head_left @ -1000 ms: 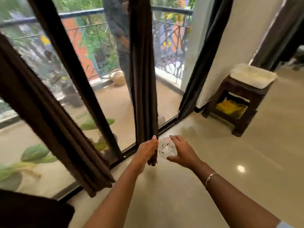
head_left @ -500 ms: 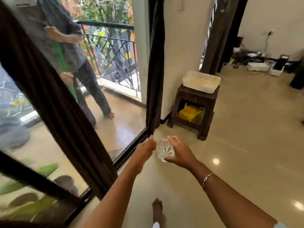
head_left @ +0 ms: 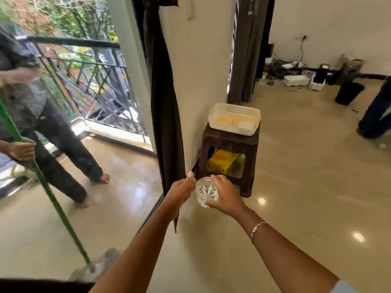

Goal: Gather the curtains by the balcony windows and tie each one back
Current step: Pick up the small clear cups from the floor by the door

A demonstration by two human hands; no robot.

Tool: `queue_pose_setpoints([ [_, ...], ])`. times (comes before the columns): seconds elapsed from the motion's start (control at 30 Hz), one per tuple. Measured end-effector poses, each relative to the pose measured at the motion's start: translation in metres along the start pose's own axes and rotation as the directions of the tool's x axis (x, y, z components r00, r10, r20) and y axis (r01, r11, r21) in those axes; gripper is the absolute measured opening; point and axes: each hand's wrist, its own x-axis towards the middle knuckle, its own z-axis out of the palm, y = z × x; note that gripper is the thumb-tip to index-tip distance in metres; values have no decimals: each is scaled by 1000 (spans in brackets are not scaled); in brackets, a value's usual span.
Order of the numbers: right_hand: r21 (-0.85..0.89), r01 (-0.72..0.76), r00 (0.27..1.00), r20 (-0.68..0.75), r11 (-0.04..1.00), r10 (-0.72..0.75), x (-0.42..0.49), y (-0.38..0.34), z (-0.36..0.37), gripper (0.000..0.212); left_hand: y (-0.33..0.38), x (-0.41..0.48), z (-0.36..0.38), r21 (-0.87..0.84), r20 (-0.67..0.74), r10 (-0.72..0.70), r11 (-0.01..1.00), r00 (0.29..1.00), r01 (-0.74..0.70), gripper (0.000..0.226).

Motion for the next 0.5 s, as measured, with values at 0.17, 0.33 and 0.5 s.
queue_pose_setpoints([
  [0.17, 6, -46, 999, 13, 999, 46, 59, 37, -18, 86, 15, 74, 13, 20, 76, -11, 1000, 997, 10, 37],
  [0.33, 42, -91, 996, 5, 995, 91, 125, 85, -42, 84, 36, 158, 38, 12, 146, -14, 1000, 989, 12, 39],
  [0.5, 19, -107, 994, -3, 994, 108, 192, 140, -83, 82, 67, 244, 76, -8, 159, -61, 998, 985, 63, 50],
])
